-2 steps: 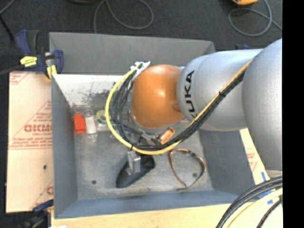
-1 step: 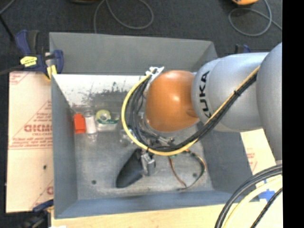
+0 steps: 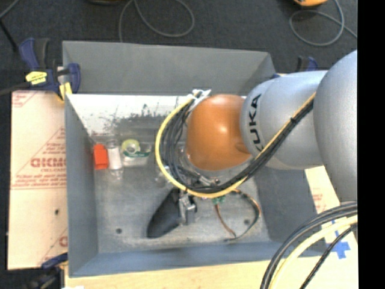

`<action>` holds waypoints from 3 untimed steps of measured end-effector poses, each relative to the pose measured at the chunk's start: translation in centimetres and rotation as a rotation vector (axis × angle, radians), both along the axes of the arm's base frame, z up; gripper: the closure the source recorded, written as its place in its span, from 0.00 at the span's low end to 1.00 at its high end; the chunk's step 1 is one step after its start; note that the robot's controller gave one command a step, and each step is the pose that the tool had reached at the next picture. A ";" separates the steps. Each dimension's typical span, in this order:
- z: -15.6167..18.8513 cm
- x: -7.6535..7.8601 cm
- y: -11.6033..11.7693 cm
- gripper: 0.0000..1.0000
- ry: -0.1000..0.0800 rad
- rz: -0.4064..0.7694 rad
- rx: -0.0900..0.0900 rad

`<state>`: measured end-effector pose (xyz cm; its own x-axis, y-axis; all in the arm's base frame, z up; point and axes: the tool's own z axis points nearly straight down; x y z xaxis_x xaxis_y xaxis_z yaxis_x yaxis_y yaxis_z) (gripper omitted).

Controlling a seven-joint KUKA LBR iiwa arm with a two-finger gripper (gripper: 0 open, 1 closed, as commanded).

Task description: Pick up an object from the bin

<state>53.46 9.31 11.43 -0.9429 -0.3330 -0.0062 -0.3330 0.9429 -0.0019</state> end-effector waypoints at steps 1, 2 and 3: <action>-3.6 1.0 -0.6 1.00 -0.001 0.303 0.001; -3.6 1.0 -0.6 1.00 -0.001 0.302 0.001; 14.9 1.1 -1.2 1.00 -0.011 0.289 0.001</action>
Offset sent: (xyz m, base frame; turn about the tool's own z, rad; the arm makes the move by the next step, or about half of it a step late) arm 0.0000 0.0000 0.0000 0.0000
